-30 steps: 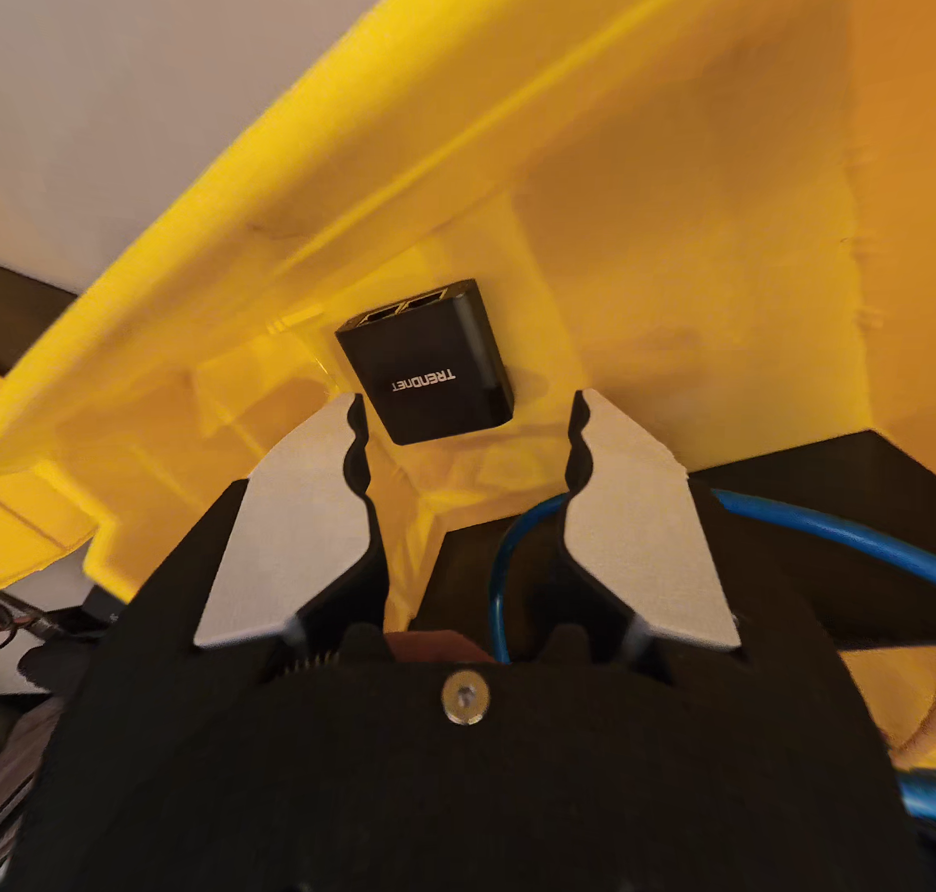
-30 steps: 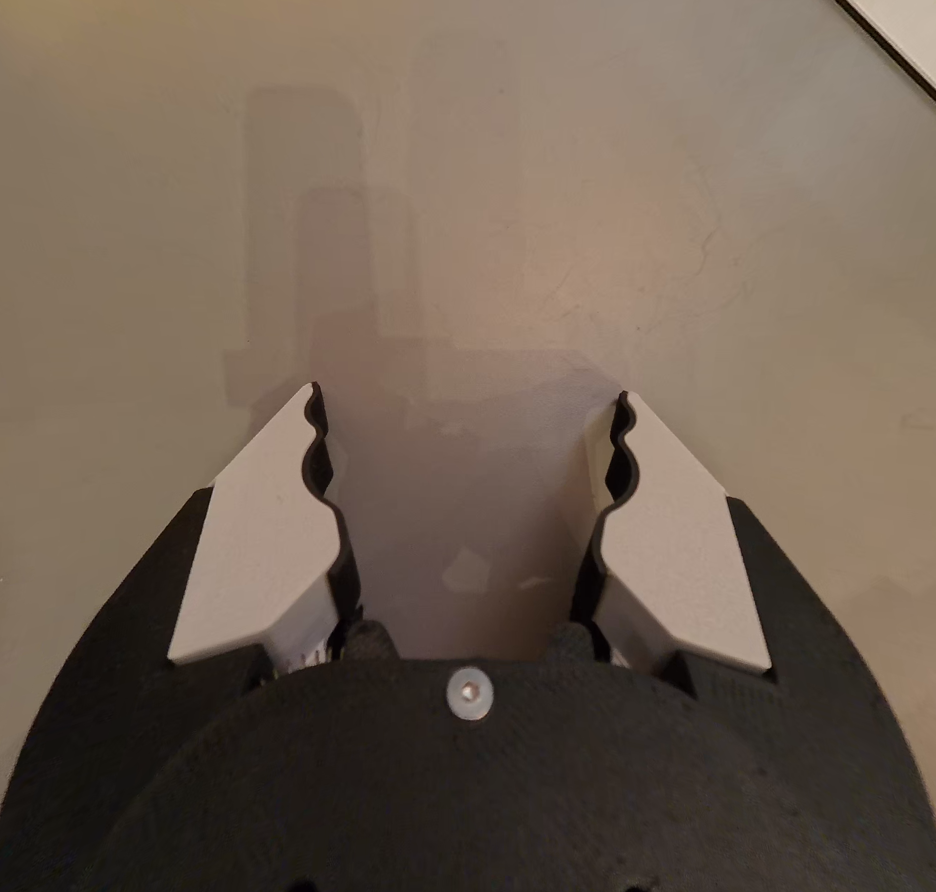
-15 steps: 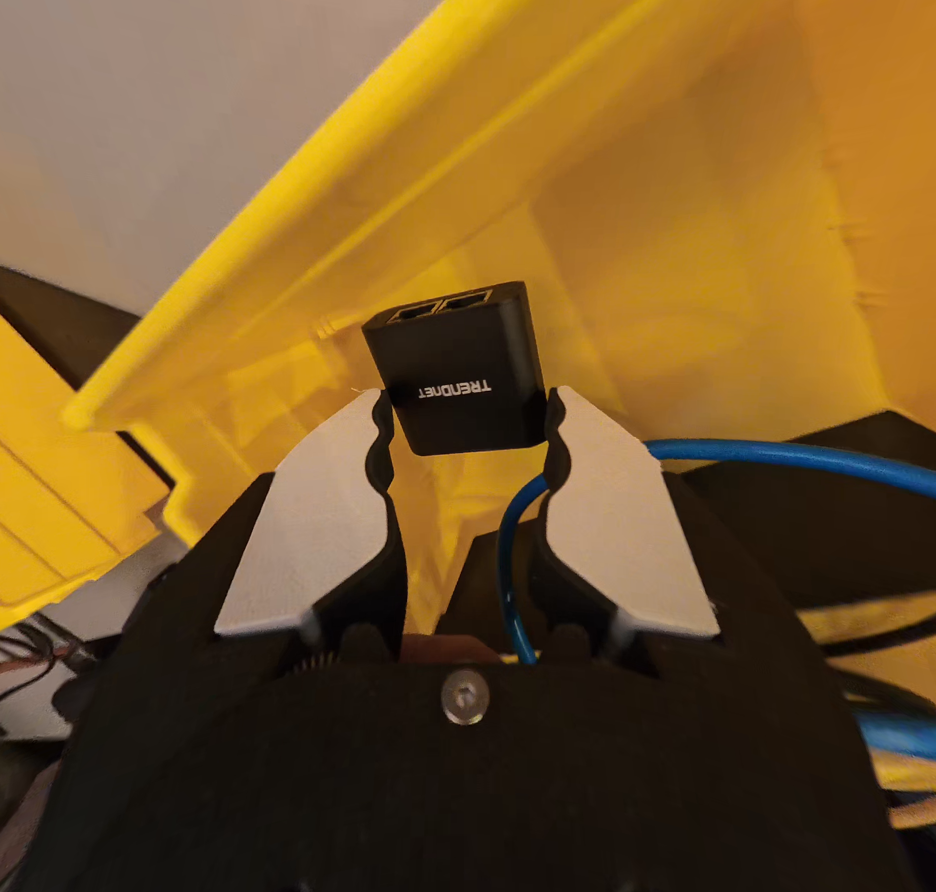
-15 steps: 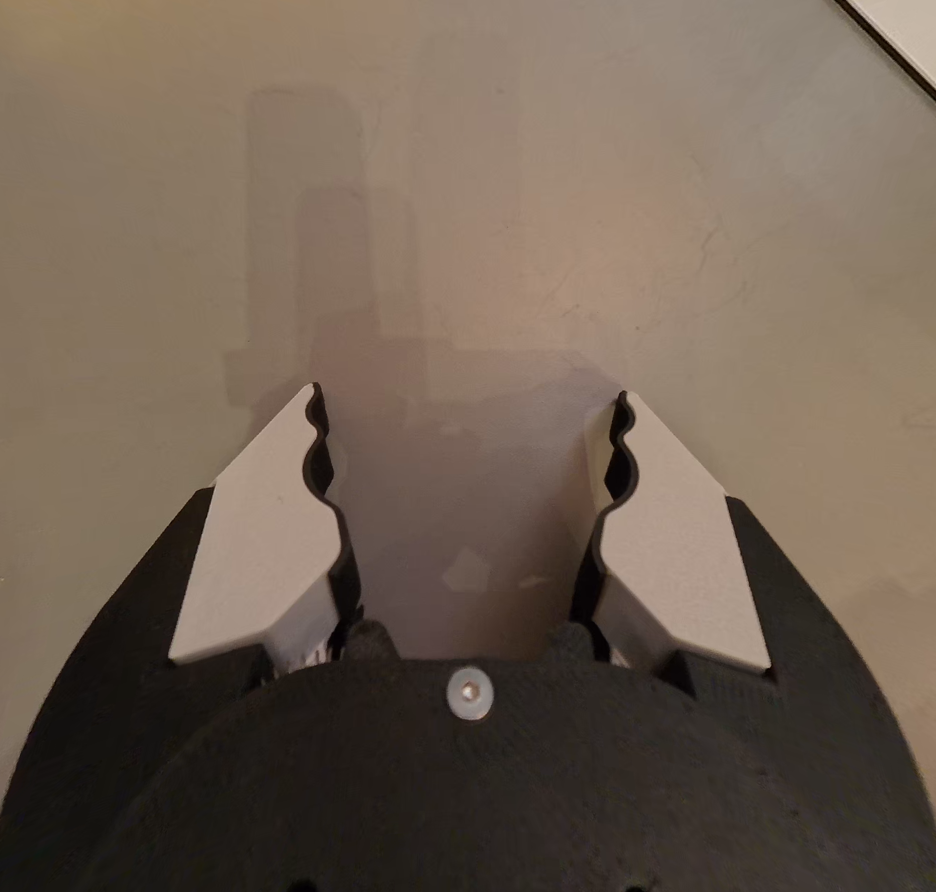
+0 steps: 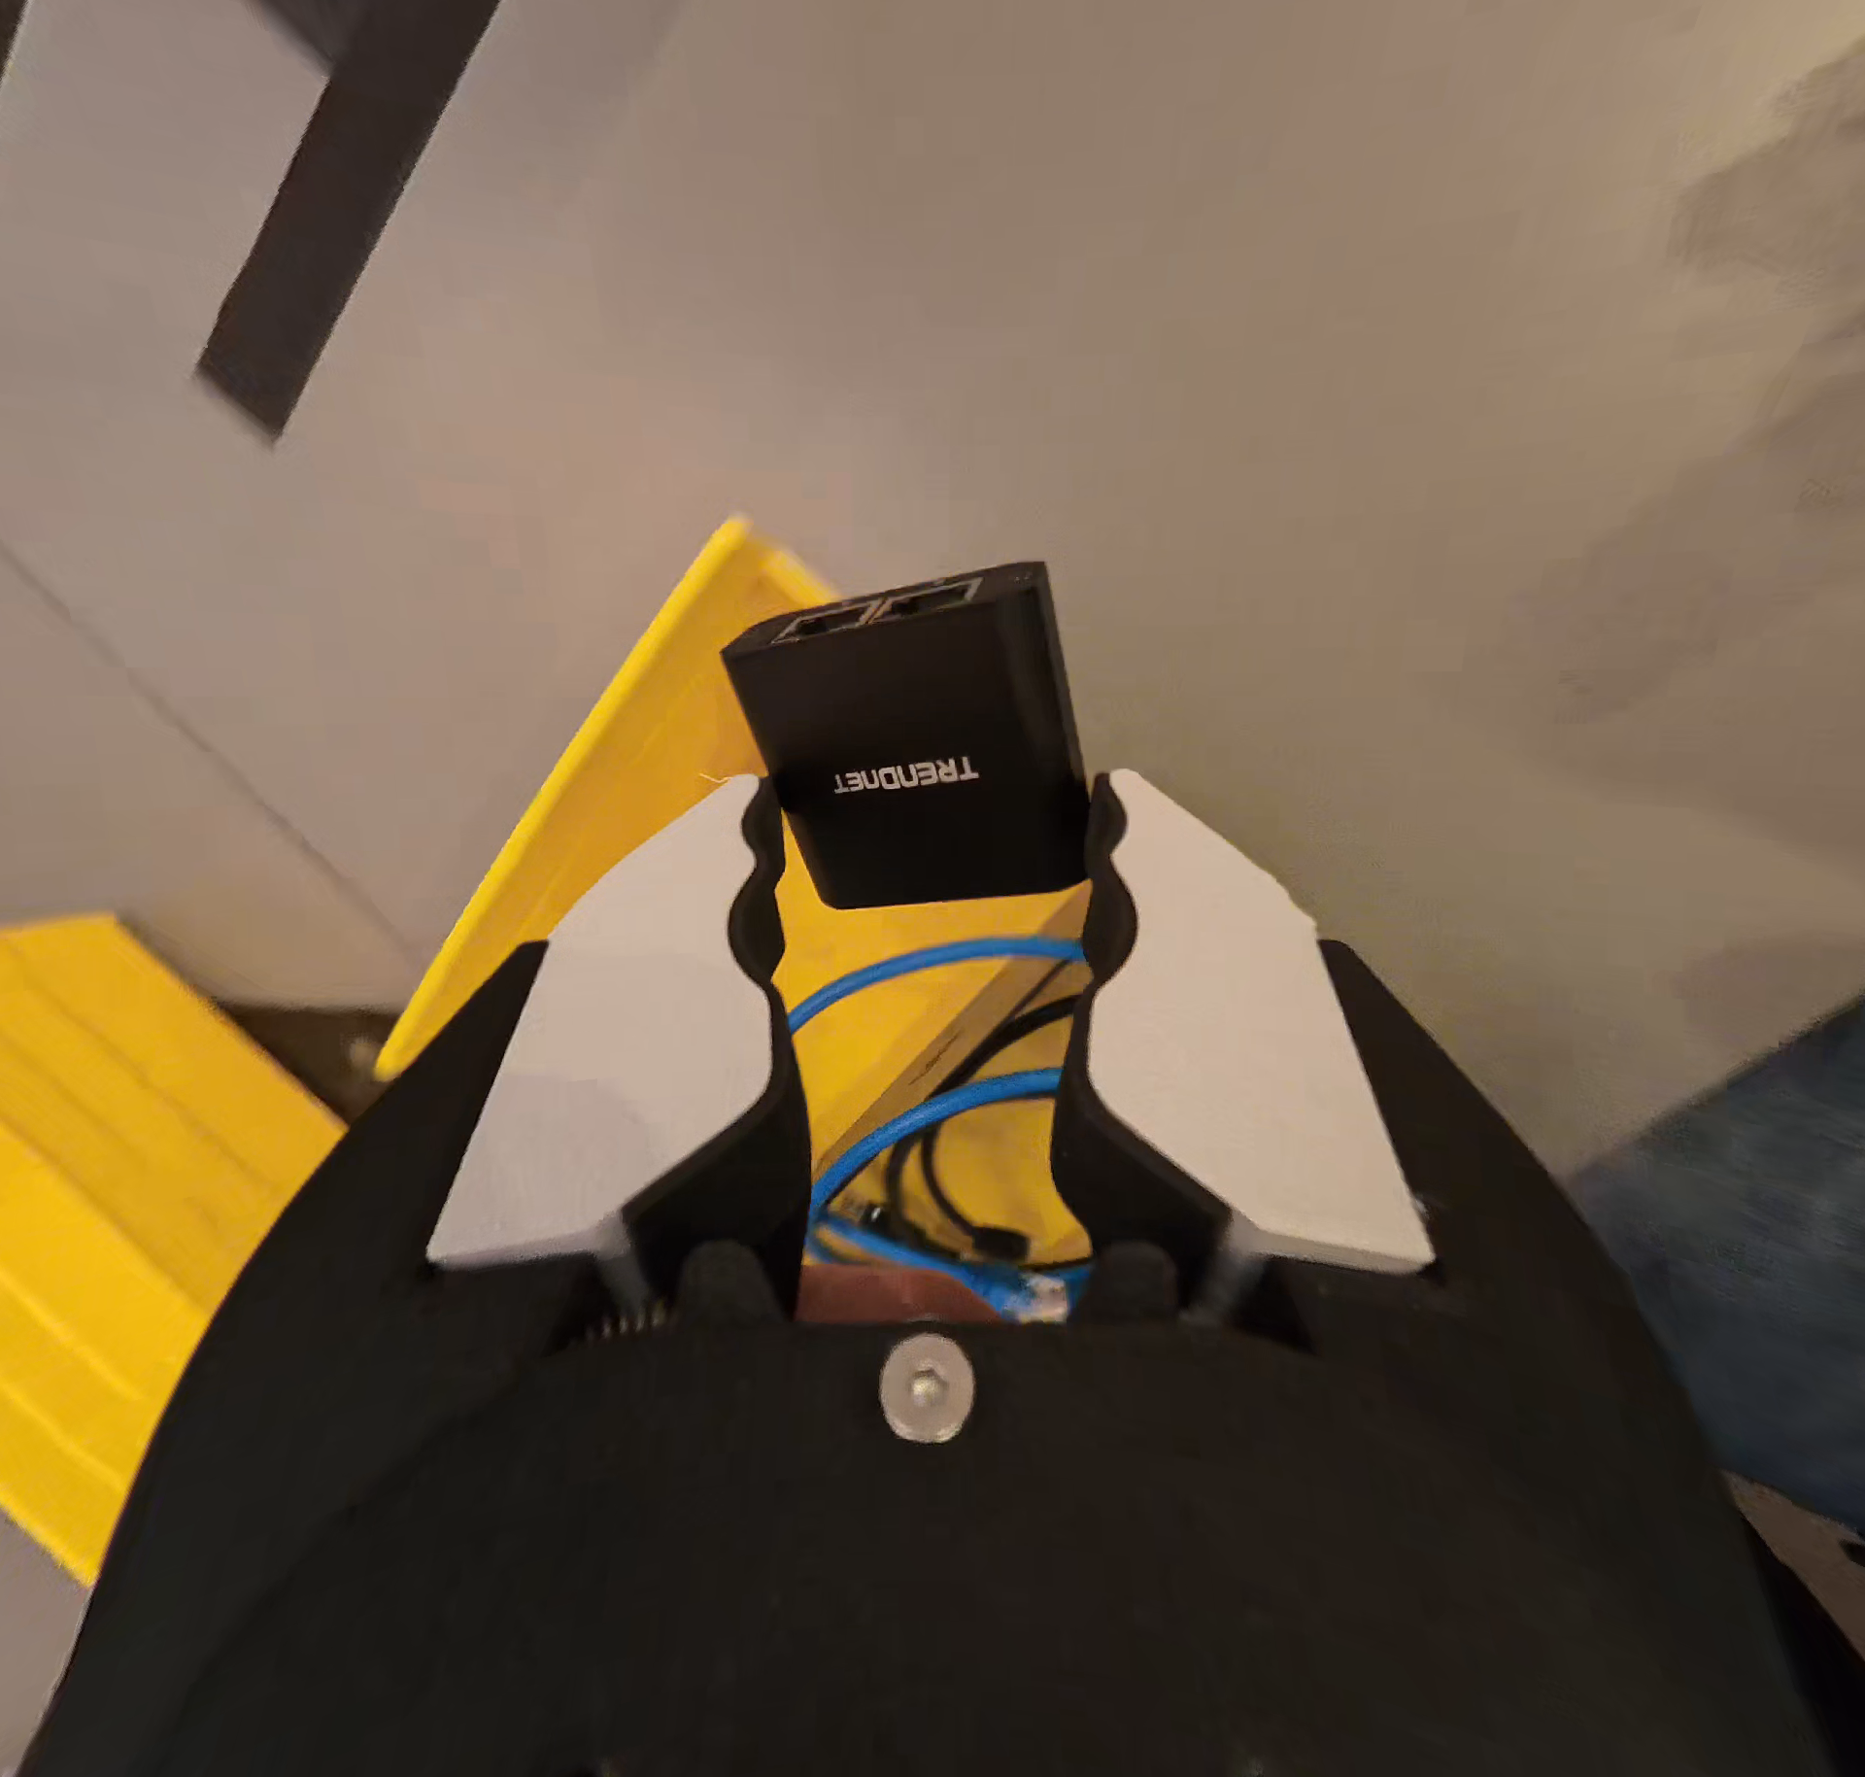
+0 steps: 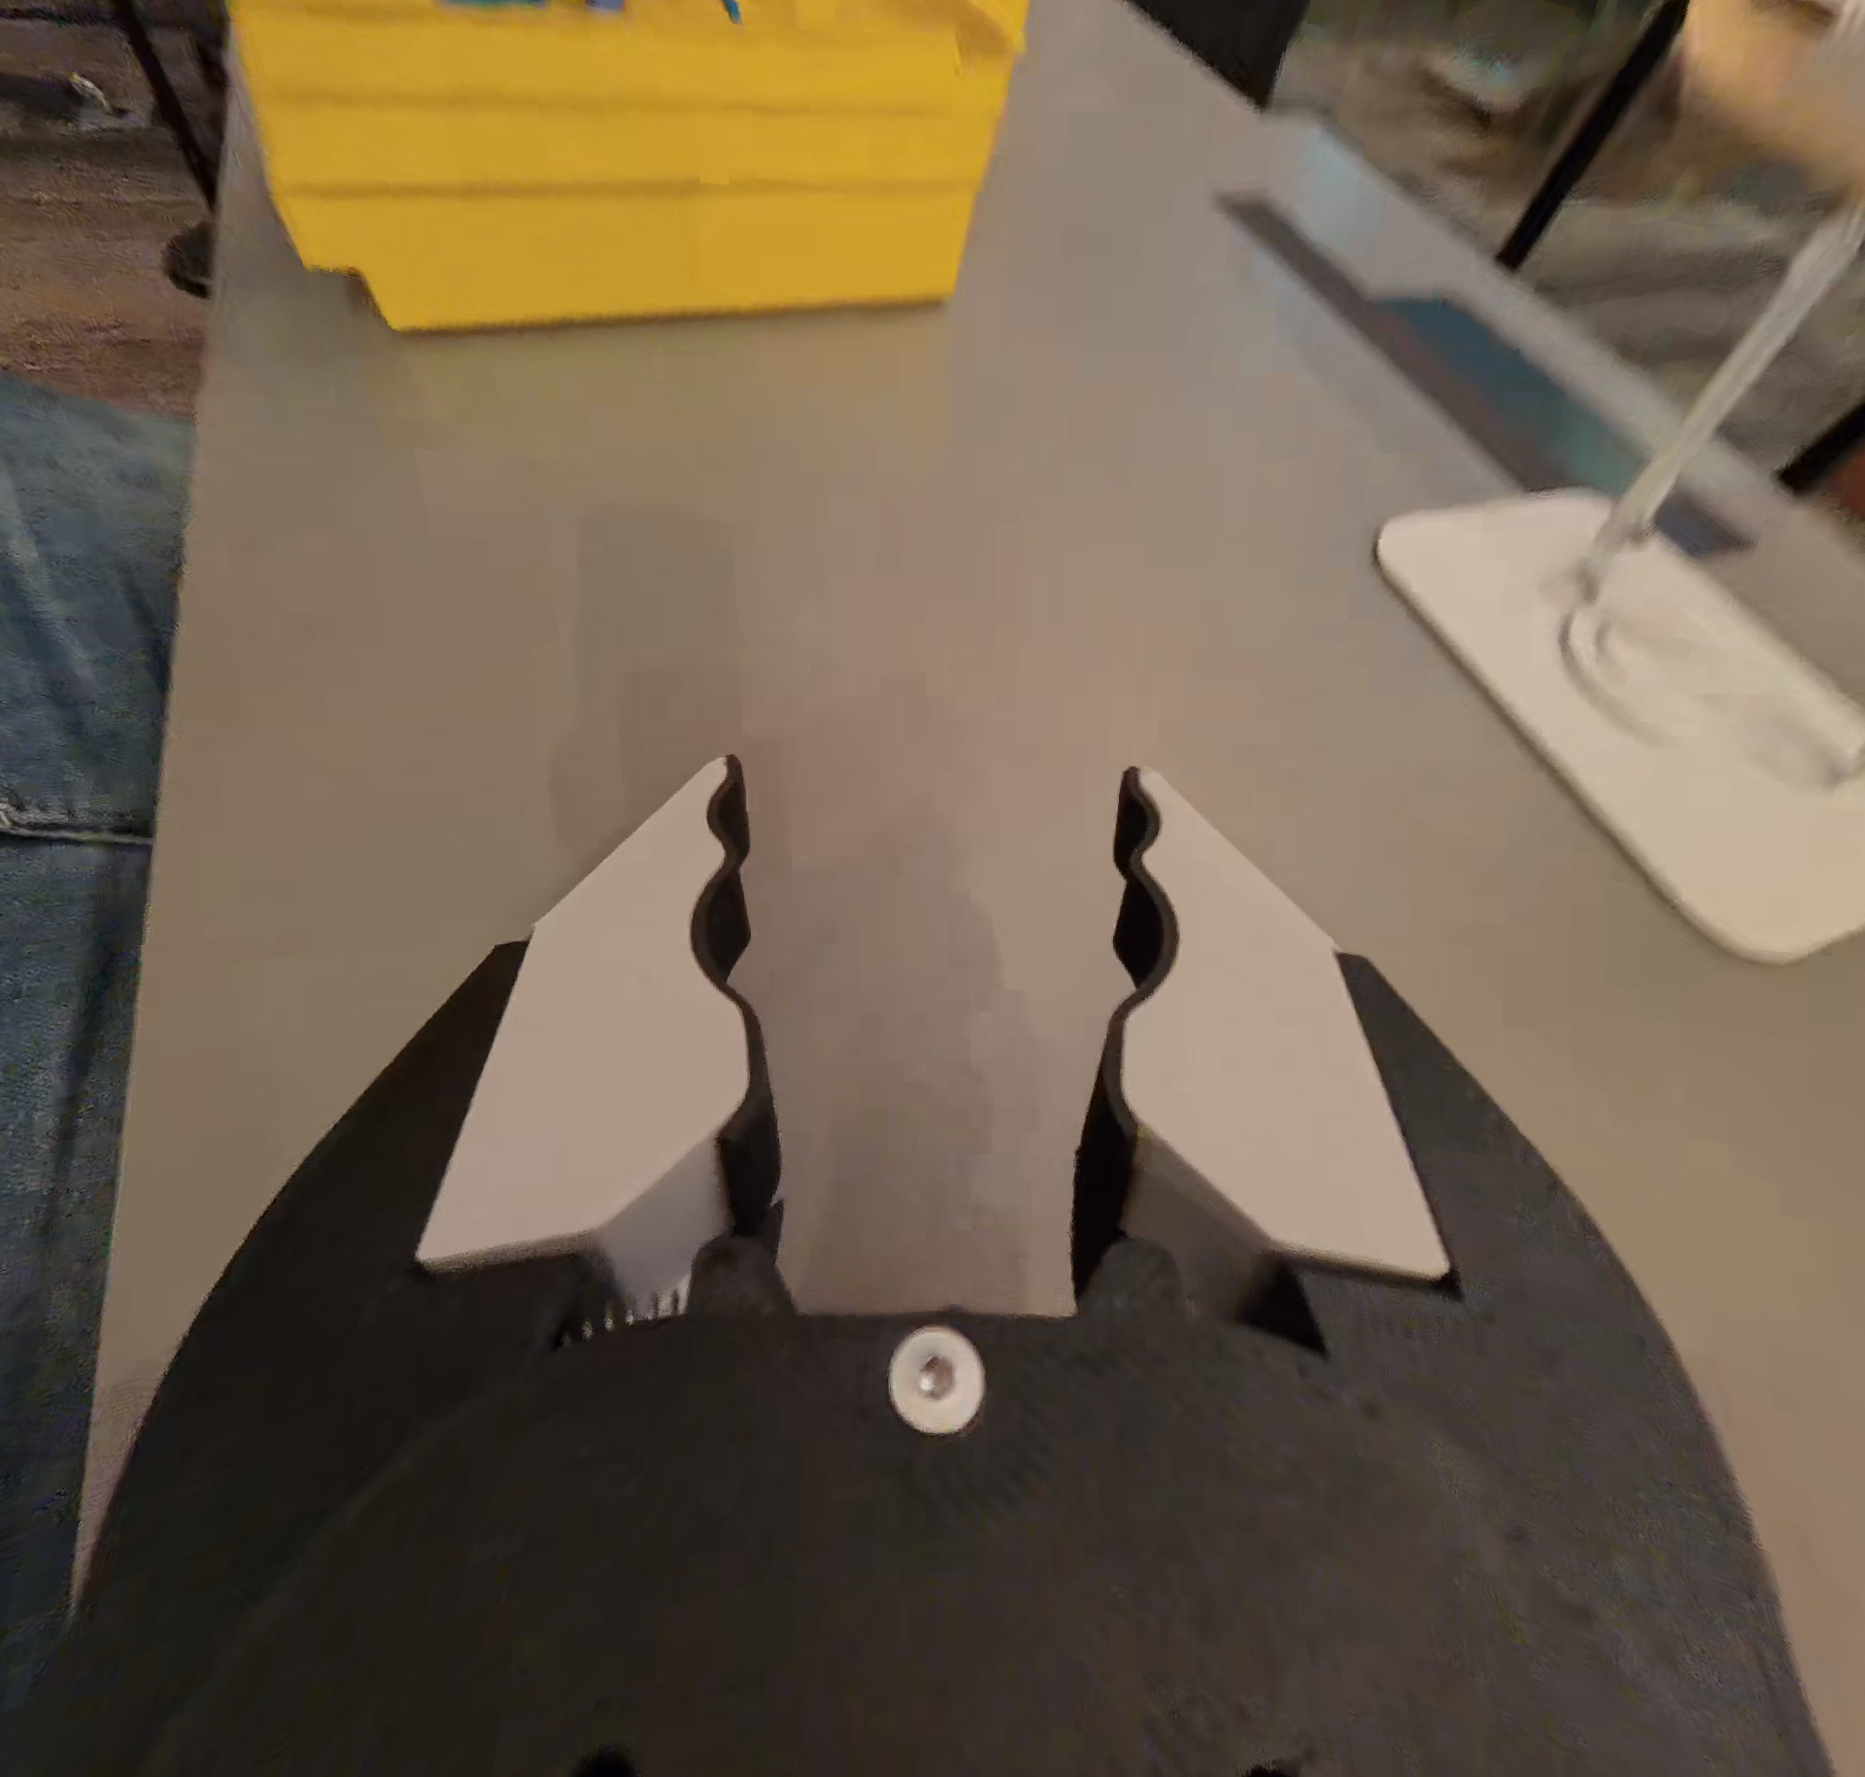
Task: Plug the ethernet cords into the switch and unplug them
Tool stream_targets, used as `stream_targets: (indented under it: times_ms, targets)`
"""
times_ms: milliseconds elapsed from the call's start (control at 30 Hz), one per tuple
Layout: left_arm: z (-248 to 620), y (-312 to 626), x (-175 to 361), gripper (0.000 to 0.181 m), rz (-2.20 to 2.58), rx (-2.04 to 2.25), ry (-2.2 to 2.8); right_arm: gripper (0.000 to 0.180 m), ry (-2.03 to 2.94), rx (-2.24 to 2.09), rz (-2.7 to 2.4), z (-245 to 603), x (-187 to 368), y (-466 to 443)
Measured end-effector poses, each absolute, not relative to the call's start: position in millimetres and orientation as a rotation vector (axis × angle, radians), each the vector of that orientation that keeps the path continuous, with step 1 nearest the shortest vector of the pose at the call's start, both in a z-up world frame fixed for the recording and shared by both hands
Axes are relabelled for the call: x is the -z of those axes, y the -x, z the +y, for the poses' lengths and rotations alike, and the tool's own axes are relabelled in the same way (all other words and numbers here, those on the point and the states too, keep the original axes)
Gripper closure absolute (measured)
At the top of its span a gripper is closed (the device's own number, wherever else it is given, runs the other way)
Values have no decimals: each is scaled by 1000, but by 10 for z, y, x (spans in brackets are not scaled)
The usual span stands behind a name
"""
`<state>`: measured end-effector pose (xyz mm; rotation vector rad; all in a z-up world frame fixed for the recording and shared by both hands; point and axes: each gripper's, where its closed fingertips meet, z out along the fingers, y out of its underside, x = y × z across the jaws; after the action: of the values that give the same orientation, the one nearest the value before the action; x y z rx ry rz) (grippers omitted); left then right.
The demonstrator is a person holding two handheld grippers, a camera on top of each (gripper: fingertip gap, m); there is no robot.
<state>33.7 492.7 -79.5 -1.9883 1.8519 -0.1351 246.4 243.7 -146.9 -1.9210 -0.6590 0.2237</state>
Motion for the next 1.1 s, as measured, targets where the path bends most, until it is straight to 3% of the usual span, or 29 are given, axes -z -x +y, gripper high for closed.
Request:
stream_targets:
  times_ms: [267,467,600,667,1100]
  targets:
    - [3407,-1420,839,123,2300,299,1513,102,1700,-347,-770,2492,768,-1994]
    - [2680,-1744,1047,123,2497,309,1236,101,1667,-431,-814,2459,817,-1903]
    - [2464,-1812,1084,123,2556,313,1144,112,1666,-561,-823,2383,905,-1856]
    - [2424,-1822,1086,123,2568,307,1108,126,1651,-589,-797,2373,890,-1901]
    - [2343,-1860,1023,124,2546,369,1093,125,1630,-706,-764,2325,928,-1915]
